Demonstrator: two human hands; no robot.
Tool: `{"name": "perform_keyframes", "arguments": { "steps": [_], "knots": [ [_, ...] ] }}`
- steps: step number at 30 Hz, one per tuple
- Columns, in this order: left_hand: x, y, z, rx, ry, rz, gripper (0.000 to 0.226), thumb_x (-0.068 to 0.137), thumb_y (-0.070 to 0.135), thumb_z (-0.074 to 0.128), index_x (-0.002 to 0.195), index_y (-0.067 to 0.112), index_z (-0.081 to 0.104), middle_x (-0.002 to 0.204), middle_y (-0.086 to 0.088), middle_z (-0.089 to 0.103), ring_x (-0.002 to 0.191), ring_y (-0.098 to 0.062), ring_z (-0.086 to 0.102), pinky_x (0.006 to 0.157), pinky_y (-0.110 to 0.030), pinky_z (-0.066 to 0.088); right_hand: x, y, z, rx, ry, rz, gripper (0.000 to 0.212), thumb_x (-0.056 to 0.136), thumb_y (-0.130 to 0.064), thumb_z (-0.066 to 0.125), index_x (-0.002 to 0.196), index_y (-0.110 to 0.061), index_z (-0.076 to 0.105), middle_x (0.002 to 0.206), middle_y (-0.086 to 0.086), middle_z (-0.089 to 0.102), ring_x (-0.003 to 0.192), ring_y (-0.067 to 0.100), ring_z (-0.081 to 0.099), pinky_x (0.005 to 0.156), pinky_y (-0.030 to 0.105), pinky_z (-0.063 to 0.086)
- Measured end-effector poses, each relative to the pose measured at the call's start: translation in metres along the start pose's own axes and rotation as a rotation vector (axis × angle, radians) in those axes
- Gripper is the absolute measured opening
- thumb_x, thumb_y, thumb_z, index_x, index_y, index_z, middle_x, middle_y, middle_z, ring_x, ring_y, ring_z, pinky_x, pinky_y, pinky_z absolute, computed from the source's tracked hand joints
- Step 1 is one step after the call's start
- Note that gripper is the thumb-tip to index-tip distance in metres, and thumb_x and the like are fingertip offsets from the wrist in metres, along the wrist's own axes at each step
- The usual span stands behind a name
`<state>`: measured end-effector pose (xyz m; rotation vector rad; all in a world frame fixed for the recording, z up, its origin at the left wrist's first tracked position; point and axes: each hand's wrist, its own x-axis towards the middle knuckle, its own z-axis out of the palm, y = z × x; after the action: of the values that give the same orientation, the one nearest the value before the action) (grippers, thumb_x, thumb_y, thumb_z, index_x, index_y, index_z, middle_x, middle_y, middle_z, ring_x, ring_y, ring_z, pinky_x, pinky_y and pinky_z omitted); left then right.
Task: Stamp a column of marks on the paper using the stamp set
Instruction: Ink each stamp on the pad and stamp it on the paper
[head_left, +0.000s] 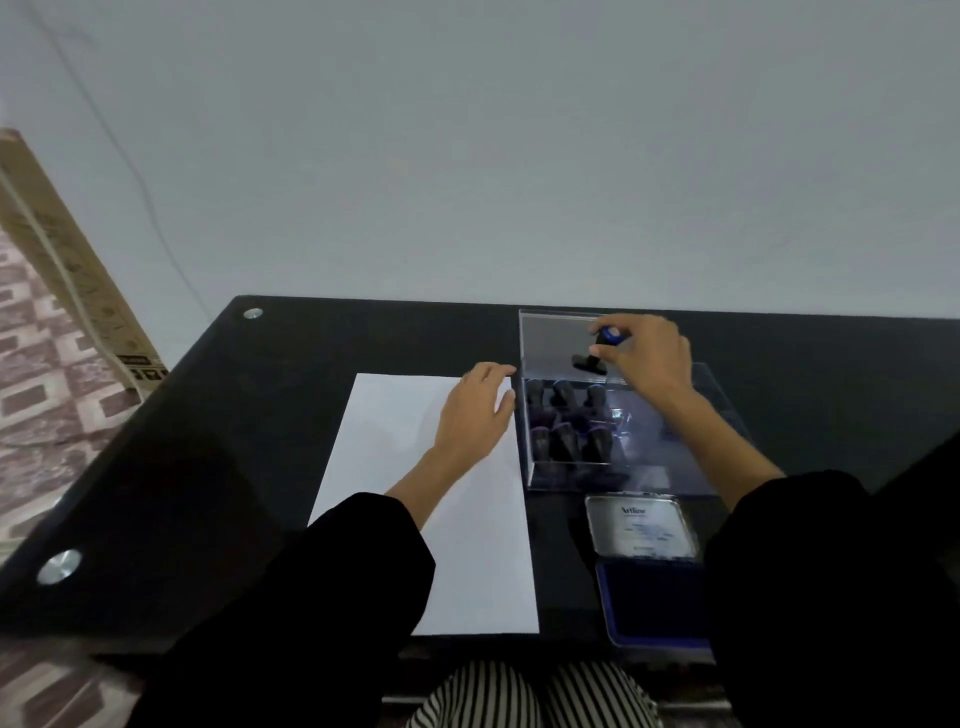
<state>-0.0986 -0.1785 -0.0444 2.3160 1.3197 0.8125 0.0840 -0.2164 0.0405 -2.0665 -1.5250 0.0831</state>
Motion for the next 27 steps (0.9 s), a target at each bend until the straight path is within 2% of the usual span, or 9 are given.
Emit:
{"name": "perform_keyframes", "arguments": {
  "steps": [4, 9, 13, 17, 21, 27],
  "knots": [
    [0.017, 0.034, 0.005, -0.002, -0.030, 0.131, 0.038, 0.097, 0.017, 0.044, 0.134, 0.010, 0.047, 0.133, -0.006, 0.050, 0.120, -0.021, 0.048, 0.099, -0.029, 0.038, 0.008, 0.025, -0.022, -0.029, -0.023, 0.085, 0.027, 0.082, -0.027, 0.070, 0.108, -0.021, 0.064, 0.114, 0.007, 0.066, 0.111, 0.028, 0.057, 0.098, 0.045, 0.042],
    [0.035, 0.067, 0.022, 0.051, -0.087, 0.245, 0.040, 0.095, 0.017, 0.045, 0.135, 0.010, 0.045, 0.136, -0.008, 0.049, 0.127, -0.023, 0.043, 0.104, -0.033, 0.034, 0.013, 0.051, -0.031, -0.057, -0.077, 0.138, 0.040, 0.077, -0.026, 0.075, 0.107, -0.014, 0.051, 0.107, 0.007, 0.066, 0.103, 0.028, 0.059, 0.095, 0.045, 0.043],
    [0.050, 0.081, 0.042, 0.155, -0.200, 0.260, 0.049, 0.097, 0.030, 0.043, 0.142, 0.013, 0.036, 0.148, -0.008, 0.036, 0.138, -0.023, 0.029, 0.113, -0.036, 0.025, 0.014, 0.067, -0.027, -0.074, -0.140, 0.151, 0.037, 0.075, -0.026, 0.077, 0.099, -0.014, 0.052, 0.104, 0.007, 0.066, 0.100, 0.026, 0.059, 0.093, 0.043, 0.043],
    [0.054, 0.084, 0.064, 0.231, -0.359, 0.193, 0.062, 0.097, 0.049, 0.034, 0.149, 0.019, 0.019, 0.158, -0.005, 0.012, 0.146, -0.022, 0.005, 0.117, -0.046, 0.008, 0.016, 0.076, -0.016, -0.083, -0.215, 0.168, 0.033, 0.074, -0.025, 0.077, 0.087, -0.020, 0.047, 0.094, 0.005, 0.064, 0.099, 0.026, 0.060, 0.090, 0.040, 0.042],
    [0.051, 0.081, 0.076, 0.311, -0.384, 0.190, 0.066, 0.096, 0.054, 0.028, 0.151, 0.021, 0.011, 0.159, -0.004, -0.001, 0.146, -0.021, -0.006, 0.116, -0.049, -0.001, 0.019, 0.083, -0.003, -0.066, -0.293, 0.192, 0.027, 0.074, -0.026, 0.077, 0.088, -0.021, 0.055, 0.098, 0.004, 0.067, 0.098, 0.024, 0.062, 0.093, 0.043, 0.044],
    [0.048, 0.080, 0.080, 0.344, -0.351, 0.197, 0.063, 0.097, 0.053, 0.025, 0.151, 0.022, 0.009, 0.159, -0.003, -0.003, 0.146, -0.020, -0.007, 0.117, -0.047, -0.001, 0.018, 0.091, 0.010, -0.045, -0.311, 0.202, 0.027, 0.078, -0.028, 0.074, 0.102, -0.021, 0.064, 0.107, 0.004, 0.068, 0.103, 0.023, 0.063, 0.098, 0.043, 0.044]
  ]
}}
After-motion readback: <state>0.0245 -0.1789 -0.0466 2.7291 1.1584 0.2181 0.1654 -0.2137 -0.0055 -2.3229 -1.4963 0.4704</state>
